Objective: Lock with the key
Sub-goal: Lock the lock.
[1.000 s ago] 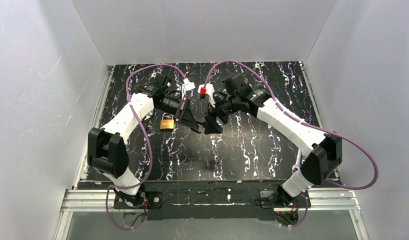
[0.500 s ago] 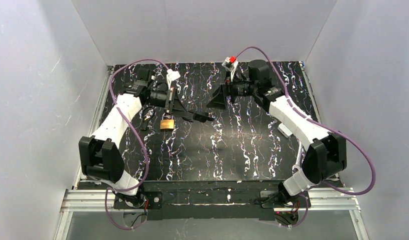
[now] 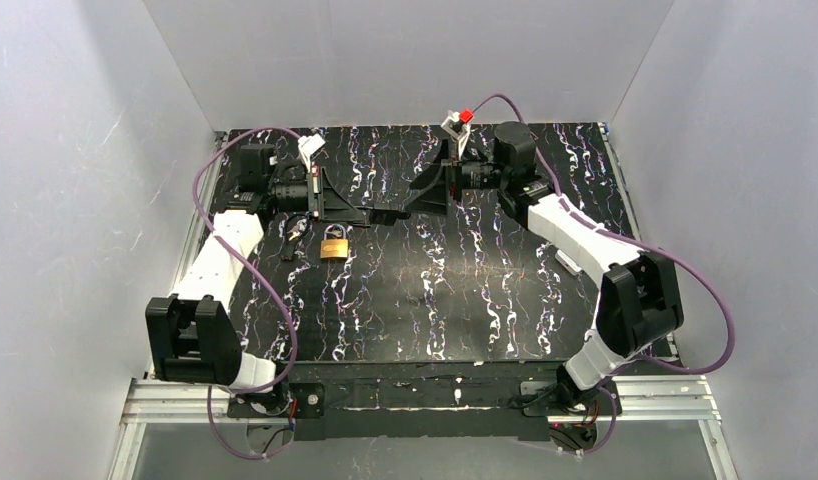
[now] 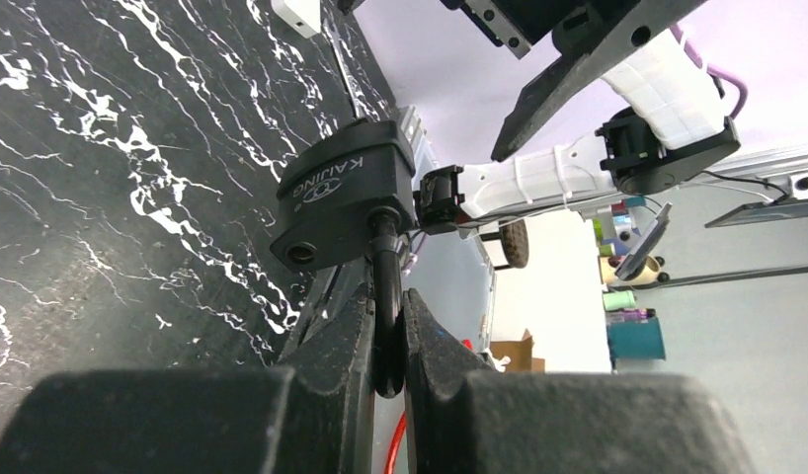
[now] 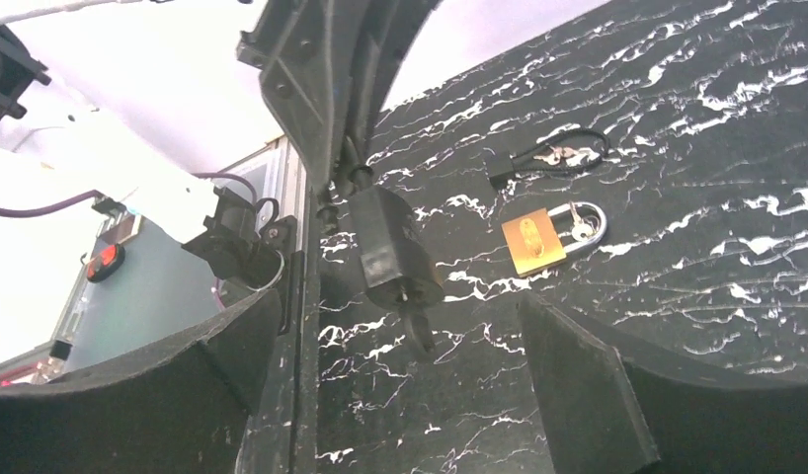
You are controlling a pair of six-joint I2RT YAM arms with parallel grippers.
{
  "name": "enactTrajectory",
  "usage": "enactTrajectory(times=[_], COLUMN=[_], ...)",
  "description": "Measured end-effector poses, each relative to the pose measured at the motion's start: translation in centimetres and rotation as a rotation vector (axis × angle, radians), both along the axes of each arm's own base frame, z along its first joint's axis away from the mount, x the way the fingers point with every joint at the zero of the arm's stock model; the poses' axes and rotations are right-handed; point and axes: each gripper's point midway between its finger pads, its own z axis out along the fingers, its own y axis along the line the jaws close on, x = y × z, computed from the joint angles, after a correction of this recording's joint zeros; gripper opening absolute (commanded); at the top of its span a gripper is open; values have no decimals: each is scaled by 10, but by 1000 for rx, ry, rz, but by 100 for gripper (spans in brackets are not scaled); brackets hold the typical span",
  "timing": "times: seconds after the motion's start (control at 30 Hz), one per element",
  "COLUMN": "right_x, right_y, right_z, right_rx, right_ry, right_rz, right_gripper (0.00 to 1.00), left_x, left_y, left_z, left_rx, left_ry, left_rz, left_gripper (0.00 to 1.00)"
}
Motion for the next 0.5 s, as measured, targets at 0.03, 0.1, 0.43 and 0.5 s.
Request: enactTrajectory(times=[0.03, 0.1, 0.43, 0.5], right_x=[-2, -9, -39, -41], right_y=[1, 6, 34, 37], right_z=[1, 0, -14, -15], right_rx=[6, 15, 64, 91], right_ry=[-12, -37, -103, -104], right_rz=[5, 25, 116, 123], right_gripper=[98, 98, 93, 91], left_x=[0, 2, 7, 7], left_y=[-1, -2, -3, -3], left_z=[0, 1, 20, 21], left_rx=[-11, -29, -74, -78], left_ry=[11, 25, 9, 9], left_rz=[6, 13, 27, 25], left_gripper=[0, 0, 0, 0])
